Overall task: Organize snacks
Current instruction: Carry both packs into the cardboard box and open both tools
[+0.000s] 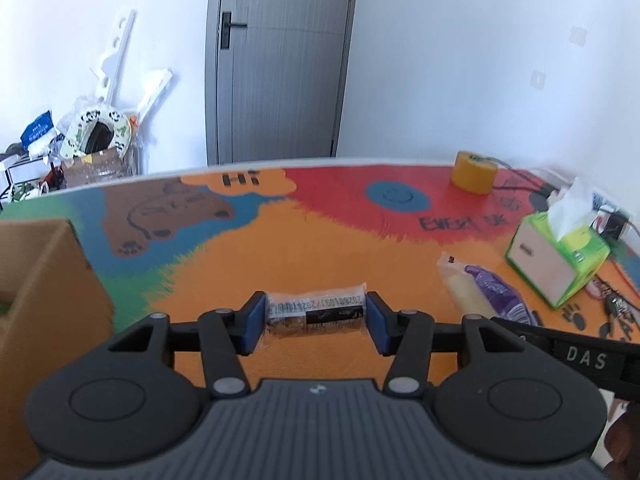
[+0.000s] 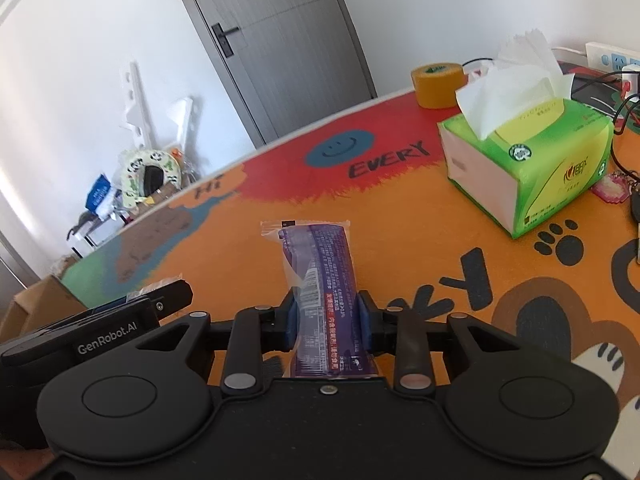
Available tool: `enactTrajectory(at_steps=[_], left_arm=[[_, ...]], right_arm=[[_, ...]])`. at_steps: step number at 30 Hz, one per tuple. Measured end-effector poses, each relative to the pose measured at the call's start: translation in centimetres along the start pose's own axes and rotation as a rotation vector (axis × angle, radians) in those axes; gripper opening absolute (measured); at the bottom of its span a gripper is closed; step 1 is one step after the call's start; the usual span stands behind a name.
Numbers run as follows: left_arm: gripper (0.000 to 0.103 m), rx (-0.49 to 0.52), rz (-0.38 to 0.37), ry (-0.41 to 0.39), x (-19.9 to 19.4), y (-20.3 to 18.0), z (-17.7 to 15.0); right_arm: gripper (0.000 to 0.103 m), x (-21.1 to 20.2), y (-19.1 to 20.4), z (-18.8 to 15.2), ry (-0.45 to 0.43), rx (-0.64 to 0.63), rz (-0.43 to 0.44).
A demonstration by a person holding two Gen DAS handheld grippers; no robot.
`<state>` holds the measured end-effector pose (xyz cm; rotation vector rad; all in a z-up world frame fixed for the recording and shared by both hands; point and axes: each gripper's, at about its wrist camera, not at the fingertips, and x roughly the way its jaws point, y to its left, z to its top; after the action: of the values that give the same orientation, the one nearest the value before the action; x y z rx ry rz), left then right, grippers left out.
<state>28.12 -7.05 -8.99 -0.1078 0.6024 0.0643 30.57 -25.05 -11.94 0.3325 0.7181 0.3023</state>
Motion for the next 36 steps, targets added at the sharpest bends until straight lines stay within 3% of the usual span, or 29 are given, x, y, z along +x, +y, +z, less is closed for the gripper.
enactTrajectory(at_steps=[17, 36], left_arm=[[0.052, -0.057, 0.032, -0.112, -8.2, 3.6, 1.3], [0.052, -0.155, 0.156, -0.162, -14.8, 11.4, 0.9]], right_arm=[[0.030, -4.1, 4.6, -0.1, -0.066, -0.042, 0.116], [0.030, -4.7, 11.8, -1.1, -0.060, -0.128, 0.257]])
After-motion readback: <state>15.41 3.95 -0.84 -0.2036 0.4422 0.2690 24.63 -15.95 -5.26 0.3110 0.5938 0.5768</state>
